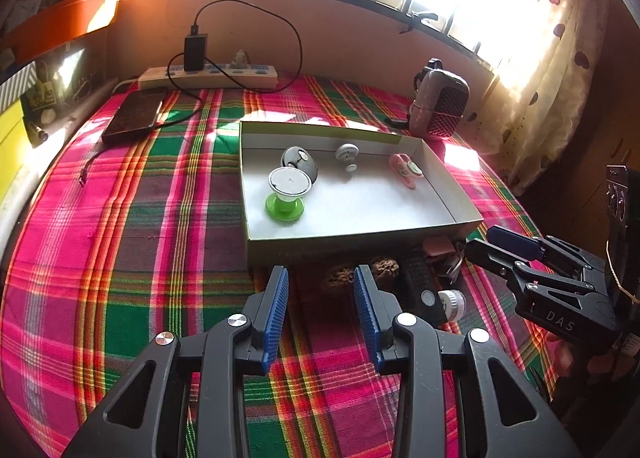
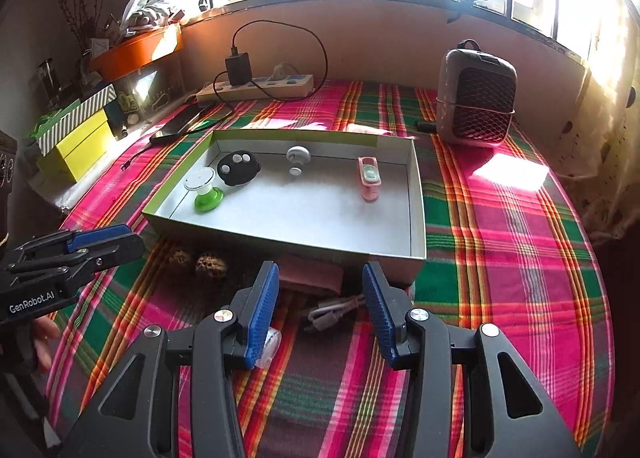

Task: Organize objects
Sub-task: 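Withdraw both open tools from the box toward the remaining items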

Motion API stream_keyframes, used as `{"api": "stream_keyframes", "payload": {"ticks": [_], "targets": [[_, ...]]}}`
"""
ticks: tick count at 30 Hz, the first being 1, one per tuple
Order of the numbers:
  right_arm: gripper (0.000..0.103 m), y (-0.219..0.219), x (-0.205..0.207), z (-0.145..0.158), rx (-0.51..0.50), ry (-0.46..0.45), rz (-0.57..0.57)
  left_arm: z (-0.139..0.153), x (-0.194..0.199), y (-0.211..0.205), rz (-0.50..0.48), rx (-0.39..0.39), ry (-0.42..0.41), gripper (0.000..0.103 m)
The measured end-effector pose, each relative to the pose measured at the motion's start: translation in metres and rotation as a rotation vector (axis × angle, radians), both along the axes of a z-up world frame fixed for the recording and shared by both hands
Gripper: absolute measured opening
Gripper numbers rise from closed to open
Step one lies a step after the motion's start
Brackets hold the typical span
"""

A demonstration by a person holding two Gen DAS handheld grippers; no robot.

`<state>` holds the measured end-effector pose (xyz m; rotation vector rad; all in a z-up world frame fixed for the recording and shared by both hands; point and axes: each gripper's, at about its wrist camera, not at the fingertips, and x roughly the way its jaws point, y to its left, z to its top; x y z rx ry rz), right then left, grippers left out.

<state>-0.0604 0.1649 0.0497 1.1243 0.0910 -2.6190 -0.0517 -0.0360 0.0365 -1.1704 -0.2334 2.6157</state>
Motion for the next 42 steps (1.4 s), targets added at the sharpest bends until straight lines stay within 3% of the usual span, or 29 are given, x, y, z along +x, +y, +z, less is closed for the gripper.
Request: {"api": "stream_keyframes", "payload": {"ticks": [9, 27, 42], "targets": [[0.045, 0.002, 0.024, -0.013, -0.024, -0.024, -0.013, -0.012, 0.005, 0.003, -0.02, 0.007, -0.031, 0.032], [0.045, -0.014, 0.026, -0.026, -0.03, -0.048, 0.015, -0.019, 0.003, 0.003, -0.048, 0.013, -0.05, 0.032], [0.045, -0.019, 0.028, -0.032, 0.065, -0.063, -0.012, -0.019, 0.0, 0.009, -0.069, 0.004, -0.052, 0.032]]}}
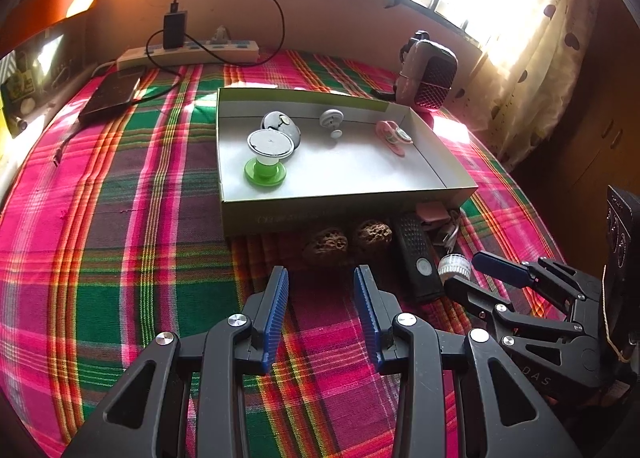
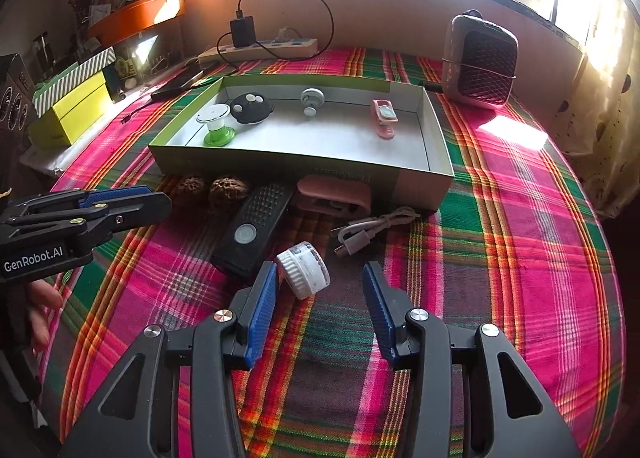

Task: Organize objects
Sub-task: 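Withdraw both open tools from the box toward the remaining items, then grasp the white bottle cap with the right tool, then lift the white bottle cap with the right tool while the left tool grasps a walnut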

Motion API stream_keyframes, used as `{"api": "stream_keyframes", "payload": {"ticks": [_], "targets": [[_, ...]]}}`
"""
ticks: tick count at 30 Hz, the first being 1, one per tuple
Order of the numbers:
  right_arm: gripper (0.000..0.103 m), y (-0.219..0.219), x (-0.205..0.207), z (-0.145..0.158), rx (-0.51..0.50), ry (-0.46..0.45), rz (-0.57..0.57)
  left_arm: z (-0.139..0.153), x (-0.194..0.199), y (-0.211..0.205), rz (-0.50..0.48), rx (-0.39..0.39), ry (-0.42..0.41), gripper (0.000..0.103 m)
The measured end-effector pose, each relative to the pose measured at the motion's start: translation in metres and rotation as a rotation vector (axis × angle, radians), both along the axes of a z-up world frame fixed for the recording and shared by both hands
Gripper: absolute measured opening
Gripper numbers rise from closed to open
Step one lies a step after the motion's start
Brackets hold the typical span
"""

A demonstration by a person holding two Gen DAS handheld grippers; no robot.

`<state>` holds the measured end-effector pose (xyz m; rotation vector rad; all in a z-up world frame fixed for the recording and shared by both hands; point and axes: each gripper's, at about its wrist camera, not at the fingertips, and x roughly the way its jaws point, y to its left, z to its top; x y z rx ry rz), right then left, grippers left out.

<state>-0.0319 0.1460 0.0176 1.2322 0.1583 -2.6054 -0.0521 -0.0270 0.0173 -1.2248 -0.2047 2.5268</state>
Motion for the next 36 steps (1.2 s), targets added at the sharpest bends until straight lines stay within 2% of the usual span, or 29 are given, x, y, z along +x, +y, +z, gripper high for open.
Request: {"api": "stream_keyframes", "payload": {"ticks": [15, 17, 21, 25, 36], "targets": [[0.044, -0.002, -0.007, -0.007, 0.021, -0.018, 0.012, 0.0, -0.012, 0.004, -0.017, -0.021, -0.003, 0.032], [0.035, -0.001, -0.007, -0.007, 0.02, -0.019, 0.018, 0.0, -0.014, 0.005, -0.017, -0.025, -0.004, 0.032], [0.032, -0.001, -0.007, -0.007, 0.016, -0.018, 0.03, 0.0, -0.018, 0.008, -0.019, -0.031, -0.007, 0.032], [0.02, 0.002, -0.009, -0.007, 0.012, -0.015, 0.026, -0.001, -0.022, 0.01, -0.013, -0.037, -0.011, 0.033], [0.02, 0.011, -0.011, -0.007, 0.025, -0.015, 0.028, -0.006, -0.031, 0.017, 0.012, -0.081, -0.021, 0.033]]}}
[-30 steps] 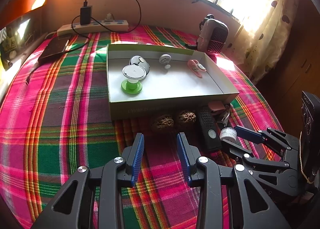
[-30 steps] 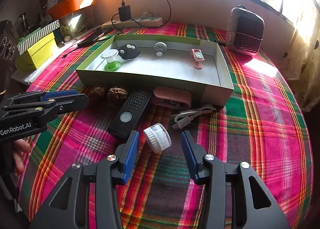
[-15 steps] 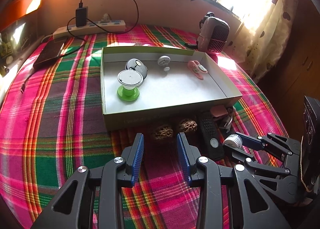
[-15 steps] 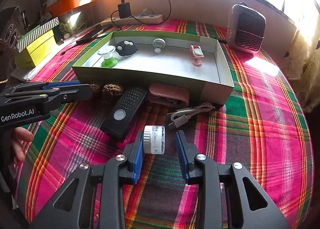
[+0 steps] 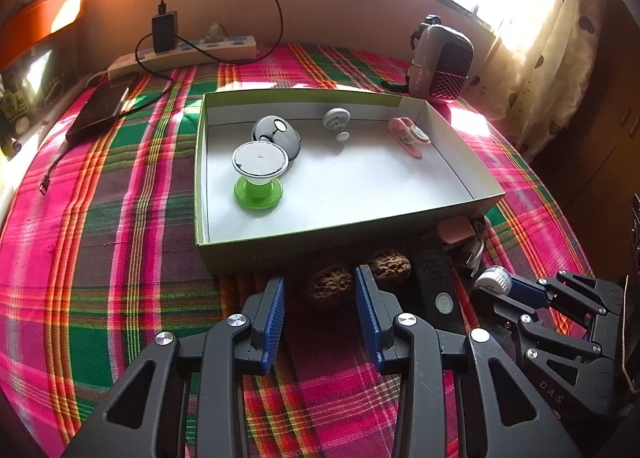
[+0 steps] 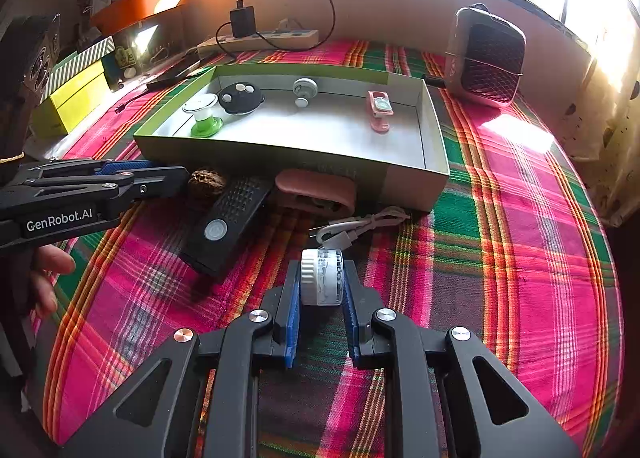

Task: Organize objects
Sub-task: 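Lift the white bottle cap with the right tool while the left tool grasps a walnut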

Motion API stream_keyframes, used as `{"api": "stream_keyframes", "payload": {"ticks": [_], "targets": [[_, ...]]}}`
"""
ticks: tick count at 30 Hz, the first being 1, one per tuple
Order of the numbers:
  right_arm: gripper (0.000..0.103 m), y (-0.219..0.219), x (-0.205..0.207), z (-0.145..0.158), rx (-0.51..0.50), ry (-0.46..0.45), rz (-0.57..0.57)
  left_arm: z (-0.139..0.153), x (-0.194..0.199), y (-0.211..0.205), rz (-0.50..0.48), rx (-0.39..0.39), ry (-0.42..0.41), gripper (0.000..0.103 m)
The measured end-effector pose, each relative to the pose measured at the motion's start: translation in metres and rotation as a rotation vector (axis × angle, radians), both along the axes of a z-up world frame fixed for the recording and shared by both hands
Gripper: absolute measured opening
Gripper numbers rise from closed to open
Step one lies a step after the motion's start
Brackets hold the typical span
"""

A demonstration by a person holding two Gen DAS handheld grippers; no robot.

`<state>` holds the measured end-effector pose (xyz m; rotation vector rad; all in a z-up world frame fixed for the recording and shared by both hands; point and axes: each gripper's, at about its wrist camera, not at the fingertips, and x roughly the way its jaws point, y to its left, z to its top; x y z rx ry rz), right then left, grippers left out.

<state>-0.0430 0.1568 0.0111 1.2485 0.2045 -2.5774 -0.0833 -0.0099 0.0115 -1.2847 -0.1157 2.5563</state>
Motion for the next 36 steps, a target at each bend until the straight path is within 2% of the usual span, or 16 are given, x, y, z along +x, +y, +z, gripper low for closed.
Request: {"api": "stream_keyframes", "payload": {"ticks": [11, 36], "targets": [[0.02, 0.0045, -0.0007, -0.0005, 0.0, 0.003, 0.015, -0.0048, -0.004, 0.0027, 0.042, -0.024, -0.022, 0.033], [0.02, 0.0061, -0.0003, -0.0009, -0.006, 0.002, 0.017, -0.0041, -0.0018, 0.0024, 0.039, -0.033, -0.014, 0.029]]}}
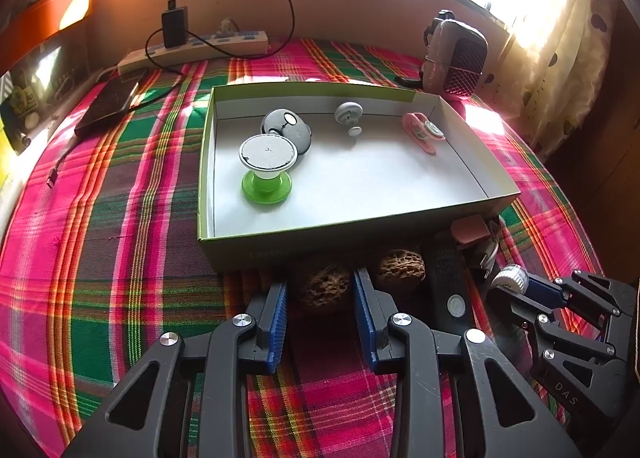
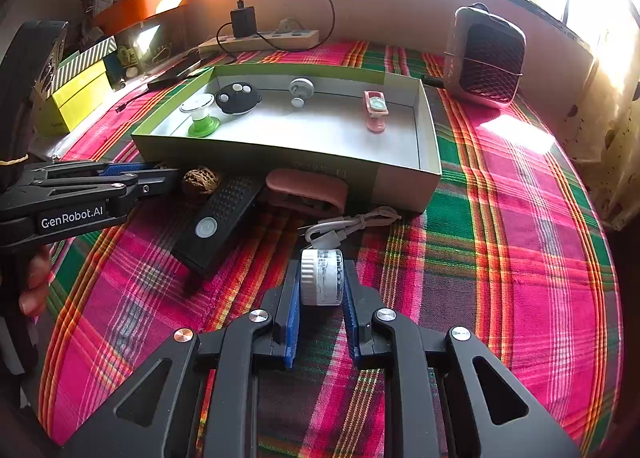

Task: Organize objects
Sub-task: 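Lift the white bottle cap with the right tool while the left tool grasps a walnut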

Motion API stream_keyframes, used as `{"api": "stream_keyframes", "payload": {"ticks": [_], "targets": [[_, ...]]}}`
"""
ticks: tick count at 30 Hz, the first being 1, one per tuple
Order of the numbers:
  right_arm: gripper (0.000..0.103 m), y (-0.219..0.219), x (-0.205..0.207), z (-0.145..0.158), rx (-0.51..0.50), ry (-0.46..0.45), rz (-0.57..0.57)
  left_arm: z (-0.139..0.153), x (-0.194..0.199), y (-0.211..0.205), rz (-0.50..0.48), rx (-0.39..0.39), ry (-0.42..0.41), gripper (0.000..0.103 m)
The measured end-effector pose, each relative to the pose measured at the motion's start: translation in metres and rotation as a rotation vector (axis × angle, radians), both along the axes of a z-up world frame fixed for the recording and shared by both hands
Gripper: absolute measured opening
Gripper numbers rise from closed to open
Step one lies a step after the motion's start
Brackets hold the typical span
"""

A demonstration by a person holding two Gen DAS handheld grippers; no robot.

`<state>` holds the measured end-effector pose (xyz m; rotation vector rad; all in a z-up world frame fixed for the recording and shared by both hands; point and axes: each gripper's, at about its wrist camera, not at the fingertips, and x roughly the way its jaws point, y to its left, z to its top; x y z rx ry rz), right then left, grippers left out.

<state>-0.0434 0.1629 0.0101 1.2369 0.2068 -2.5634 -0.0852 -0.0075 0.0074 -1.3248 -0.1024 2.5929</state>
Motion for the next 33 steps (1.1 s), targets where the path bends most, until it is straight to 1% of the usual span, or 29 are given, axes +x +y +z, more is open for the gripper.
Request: {"api": "stream_keyframes", "payload": {"ticks": [11, 33], "targets": [[0.02, 0.001, 0.0, 0.001, -0.005, 0.002, 0.0, 0.005, 0.004, 0.003, -0.01, -0.01, 0.016, 0.029], [0.02, 0.002, 0.006, 0.019, -0.019, 0.037, 0.004, 0.023, 0.016, 0.005, -0.019, -0.01, 0.061, 0.029]]}}
